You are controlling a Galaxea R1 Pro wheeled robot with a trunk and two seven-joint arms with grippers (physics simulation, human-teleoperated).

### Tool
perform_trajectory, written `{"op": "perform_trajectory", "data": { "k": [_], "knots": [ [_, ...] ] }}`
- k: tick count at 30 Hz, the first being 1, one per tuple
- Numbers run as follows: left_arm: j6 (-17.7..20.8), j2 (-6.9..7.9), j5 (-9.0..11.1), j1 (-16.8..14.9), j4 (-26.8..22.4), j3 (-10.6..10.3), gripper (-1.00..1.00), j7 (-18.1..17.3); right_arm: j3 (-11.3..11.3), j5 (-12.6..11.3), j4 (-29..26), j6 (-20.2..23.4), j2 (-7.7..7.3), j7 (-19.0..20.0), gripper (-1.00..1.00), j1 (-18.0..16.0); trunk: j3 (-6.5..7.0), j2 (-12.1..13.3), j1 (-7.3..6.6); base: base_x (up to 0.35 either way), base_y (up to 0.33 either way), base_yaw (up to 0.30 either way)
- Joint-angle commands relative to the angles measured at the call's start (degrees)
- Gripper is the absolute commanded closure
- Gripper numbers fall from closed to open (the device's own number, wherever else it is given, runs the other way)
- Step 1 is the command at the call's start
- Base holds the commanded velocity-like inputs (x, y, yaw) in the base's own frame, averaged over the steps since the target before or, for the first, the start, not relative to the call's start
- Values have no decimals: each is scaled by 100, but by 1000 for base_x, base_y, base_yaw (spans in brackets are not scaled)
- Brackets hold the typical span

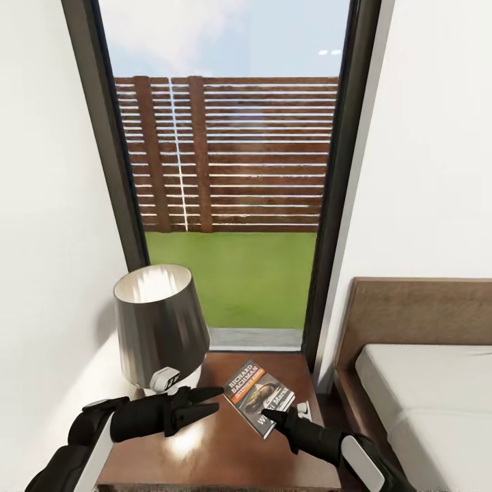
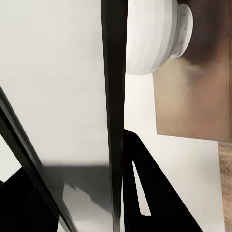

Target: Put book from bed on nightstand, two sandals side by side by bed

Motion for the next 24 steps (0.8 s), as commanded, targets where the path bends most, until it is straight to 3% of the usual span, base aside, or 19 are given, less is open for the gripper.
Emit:
{"op": "perform_trajectory", "data": {
  "k": [1,24],
  "knots": [
    [60,3,21,-3,0,-4,-100,-6,20,-47,-1,22,-5,2,100,-5,-24,-44,22,0,0,0],
    [60,-1,21,-3,2,-4,-100,2,20,-47,-1,23,-6,3,100,-5,-437,-967,527,0,0,0]
  ]
}}
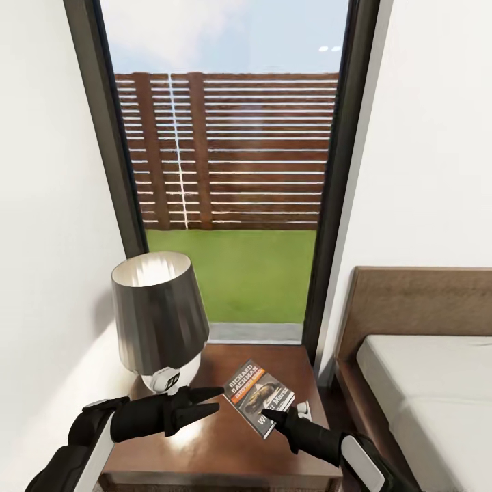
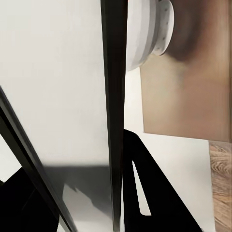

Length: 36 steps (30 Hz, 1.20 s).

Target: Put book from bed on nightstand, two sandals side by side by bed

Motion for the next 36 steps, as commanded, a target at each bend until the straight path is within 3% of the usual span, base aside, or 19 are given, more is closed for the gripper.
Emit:
{"op": "perform_trajectory", "data": {
  "k": [1,16,36],
  "knots": [
    [60,2,21,-3,0,-4,-100,-6,20,-48,-1,21,-5,2,100,-5,-24,-44,22,0,0,0],
    [60,1,13,-3,0,-4,-100,-6,20,-48,-1,19,-7,1,100,-5,-293,-646,351,0,0,0],
    [55,6,19,-3,70,4,-100,-6,20,-48,-1,16,-5,2,100,-5,-293,-646,351,71,0,0]
  ]
}}
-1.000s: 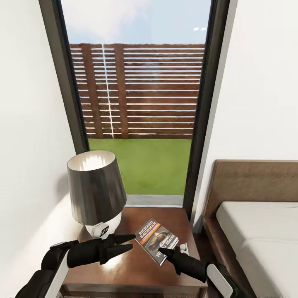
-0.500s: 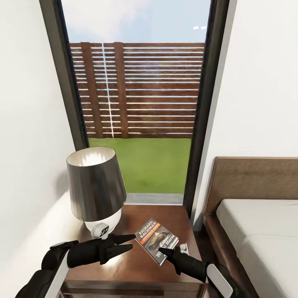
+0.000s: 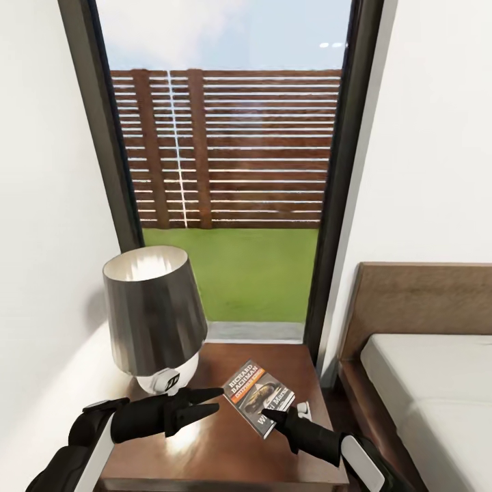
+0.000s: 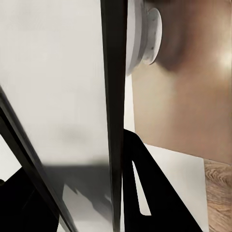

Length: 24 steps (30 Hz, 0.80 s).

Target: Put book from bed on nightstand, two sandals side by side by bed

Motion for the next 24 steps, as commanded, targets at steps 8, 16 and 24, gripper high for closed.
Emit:
{"op": "perform_trajectory", "data": {
  "k": [8,16,24],
  "knots": [
    [63,4,14,-3,0,-3,-100,-2,20,-37,0,23,-6,1,100,-4,-6,-2,0,221,0,0],
    [65,5,22,-3,1,13,-100,-7,20,-37,0,18,-7,4,100,-4,-6,-2,0,48,0,0],
    [65,4,22,-3,0,14,-100,-7,20,-37,0,18,-7,4,100,-4,-131,-283,154,1,0,0]
  ]
}}
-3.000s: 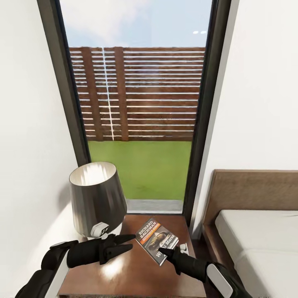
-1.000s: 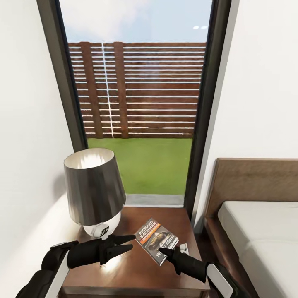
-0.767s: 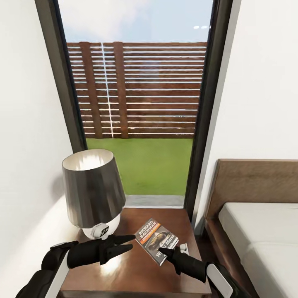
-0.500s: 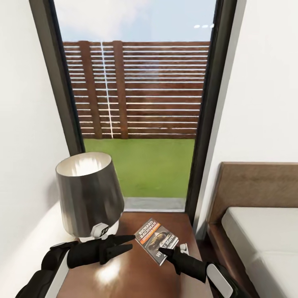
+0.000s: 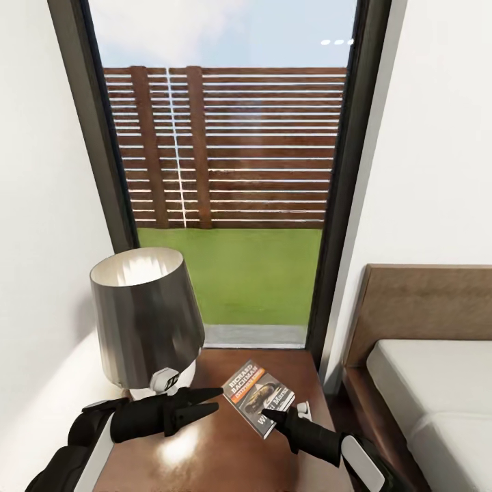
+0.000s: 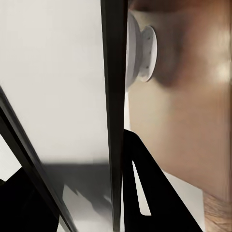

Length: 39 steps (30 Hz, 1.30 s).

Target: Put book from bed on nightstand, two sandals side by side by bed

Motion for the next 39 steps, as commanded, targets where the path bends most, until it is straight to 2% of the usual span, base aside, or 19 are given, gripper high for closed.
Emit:
{"op": "perform_trajectory", "data": {
  "k": [1,13,17,24,29,39],
  "knots": [
    [60,2,16,-3,-1,-2,-100,-9,19,-48,-1,23,-5,1,100,-5,-24,-44,22,0,0,0],
    [60,2,16,-3,0,-2,-100,-9,19,-48,-1,26,-5,-1,100,-5,-240,-525,285,0,0,0],
    [60,2,16,-3,0,-2,-100,-9,19,-48,-1,20,-6,-2,100,-5,-240,-525,285,0,0,0],
    [60,2,16,-3,-1,-2,-100,-9,19,-48,-1,22,-5,-2,100,-5,-365,-806,439,0,0,0],
    [60,2,16,-3,0,-2,-100,-9,19,-48,-1,22,-5,-2,100,-5,-365,-806,439,0,0,0],
    [60,2,16,-3,0,-2,-100,-16,19,-48,-1,20,-4,-2,100,-5,-545,-1207,658,0,0,0]
  ]
}}
